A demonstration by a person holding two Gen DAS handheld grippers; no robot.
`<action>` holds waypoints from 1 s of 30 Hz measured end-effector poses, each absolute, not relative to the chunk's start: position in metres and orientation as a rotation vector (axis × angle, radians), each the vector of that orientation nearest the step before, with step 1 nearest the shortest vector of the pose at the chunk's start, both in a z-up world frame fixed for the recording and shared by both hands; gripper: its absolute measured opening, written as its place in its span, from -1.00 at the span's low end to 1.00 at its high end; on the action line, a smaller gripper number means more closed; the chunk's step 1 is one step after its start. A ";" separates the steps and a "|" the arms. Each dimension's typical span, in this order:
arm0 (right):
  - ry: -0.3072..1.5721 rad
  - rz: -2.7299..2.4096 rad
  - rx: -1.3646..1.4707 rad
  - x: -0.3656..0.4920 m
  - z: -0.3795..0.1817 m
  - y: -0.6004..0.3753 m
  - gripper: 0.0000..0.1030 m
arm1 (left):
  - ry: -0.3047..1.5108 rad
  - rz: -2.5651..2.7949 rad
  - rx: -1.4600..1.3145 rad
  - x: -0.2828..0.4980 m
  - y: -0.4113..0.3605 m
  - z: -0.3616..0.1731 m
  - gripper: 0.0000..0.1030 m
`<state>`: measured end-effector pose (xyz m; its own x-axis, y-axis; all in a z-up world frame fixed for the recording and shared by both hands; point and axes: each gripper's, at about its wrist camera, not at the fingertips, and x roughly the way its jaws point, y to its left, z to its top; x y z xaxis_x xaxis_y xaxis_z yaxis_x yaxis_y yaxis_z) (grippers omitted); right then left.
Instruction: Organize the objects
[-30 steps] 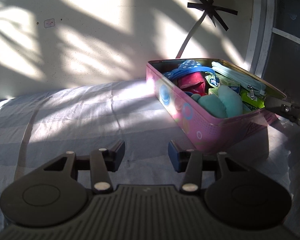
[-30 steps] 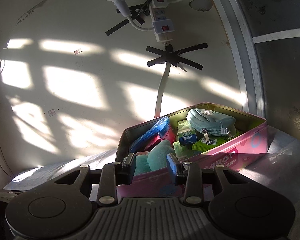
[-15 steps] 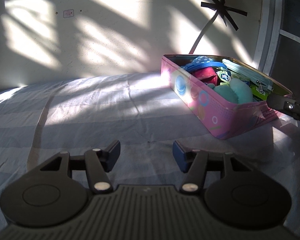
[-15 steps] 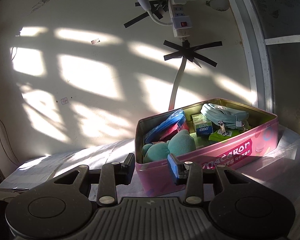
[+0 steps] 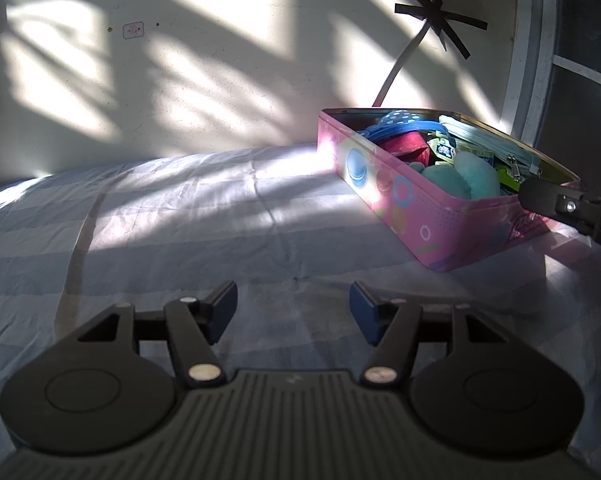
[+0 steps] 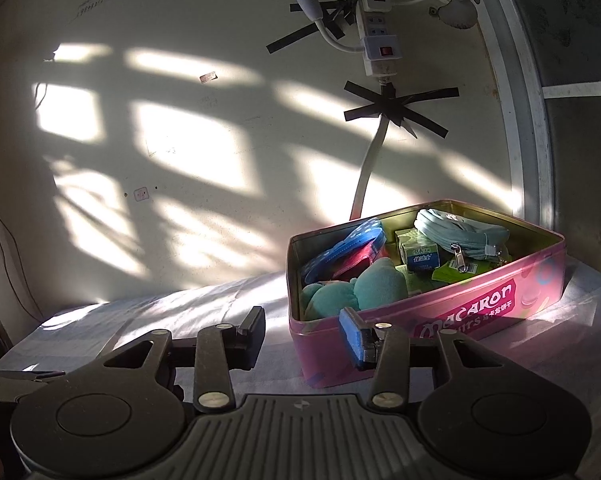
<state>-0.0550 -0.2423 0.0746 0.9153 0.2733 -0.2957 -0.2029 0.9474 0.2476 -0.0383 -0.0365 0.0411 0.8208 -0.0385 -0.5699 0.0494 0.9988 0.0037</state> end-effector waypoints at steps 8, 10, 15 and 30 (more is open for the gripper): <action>0.346 0.245 0.228 -0.054 0.072 -0.244 -0.21 | 0.602 -0.050 0.038 -0.040 -0.041 0.041 0.51; 0.347 0.247 0.228 -0.054 0.072 -0.245 -0.21 | 0.604 -0.049 0.042 -0.040 -0.042 0.041 0.58; 0.350 0.243 0.240 -0.054 0.070 -0.247 -0.19 | 0.609 -0.050 0.057 -0.042 -0.046 0.041 0.79; 0.353 0.241 0.263 -0.056 0.068 -0.254 -0.14 | 0.598 -0.014 0.093 -0.044 -0.053 0.045 1.00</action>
<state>-0.0561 -0.2545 0.0680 0.9105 0.2767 -0.3073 -0.1859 0.9377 0.2936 -0.0437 -0.0528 0.0446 0.8263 0.0134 -0.5631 0.0405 0.9957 0.0830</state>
